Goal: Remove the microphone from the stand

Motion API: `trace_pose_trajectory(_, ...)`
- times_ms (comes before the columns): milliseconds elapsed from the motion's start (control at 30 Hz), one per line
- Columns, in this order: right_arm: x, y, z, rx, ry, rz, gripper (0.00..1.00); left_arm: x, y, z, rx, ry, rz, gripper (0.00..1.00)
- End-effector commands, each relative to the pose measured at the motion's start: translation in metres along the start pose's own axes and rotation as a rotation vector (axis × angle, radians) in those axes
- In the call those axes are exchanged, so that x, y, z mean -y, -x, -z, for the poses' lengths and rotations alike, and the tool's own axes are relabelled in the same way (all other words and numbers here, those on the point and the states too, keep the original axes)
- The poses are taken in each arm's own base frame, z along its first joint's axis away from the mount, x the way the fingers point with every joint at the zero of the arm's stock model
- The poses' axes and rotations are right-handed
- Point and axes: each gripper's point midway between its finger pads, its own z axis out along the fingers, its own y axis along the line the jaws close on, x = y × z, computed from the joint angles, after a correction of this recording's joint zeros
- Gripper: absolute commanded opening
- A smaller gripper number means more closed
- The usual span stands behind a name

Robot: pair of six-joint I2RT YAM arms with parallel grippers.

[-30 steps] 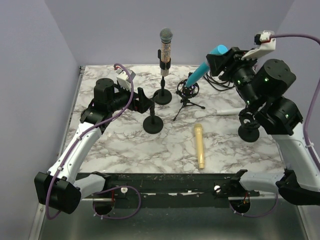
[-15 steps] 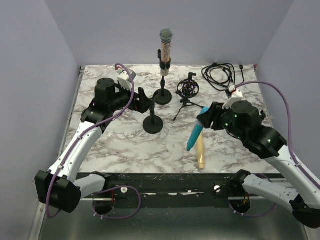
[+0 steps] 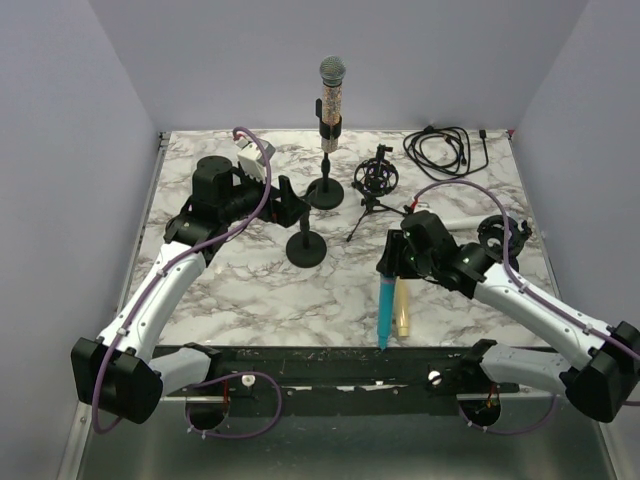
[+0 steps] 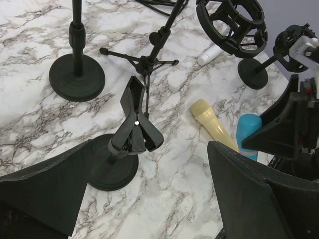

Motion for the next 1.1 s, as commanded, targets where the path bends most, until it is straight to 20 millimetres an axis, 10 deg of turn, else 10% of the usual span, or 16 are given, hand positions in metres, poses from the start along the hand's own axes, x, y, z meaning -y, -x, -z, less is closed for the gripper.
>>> trace_pose_trajectory(0, -0.002, 0.007, -0.011, 0.018, -0.002, 0.03, 0.01, 0.009, 0.008, 0.003, 0.011, -0.025, -0.011, 0.98)
trace_pose_trajectory(500, 0.006, 0.026, -0.068, 0.165, -0.082, 0.017, 0.01, 0.009, 0.008, 0.005, 0.016, -0.013, -0.018, 0.98)
trace_pose_trajectory(1067, 0.026, -0.004, -0.109, 0.162, -0.124, -0.018, 0.11, 0.011, 0.012, 0.007, 0.029, -0.018, -0.024, 0.98)
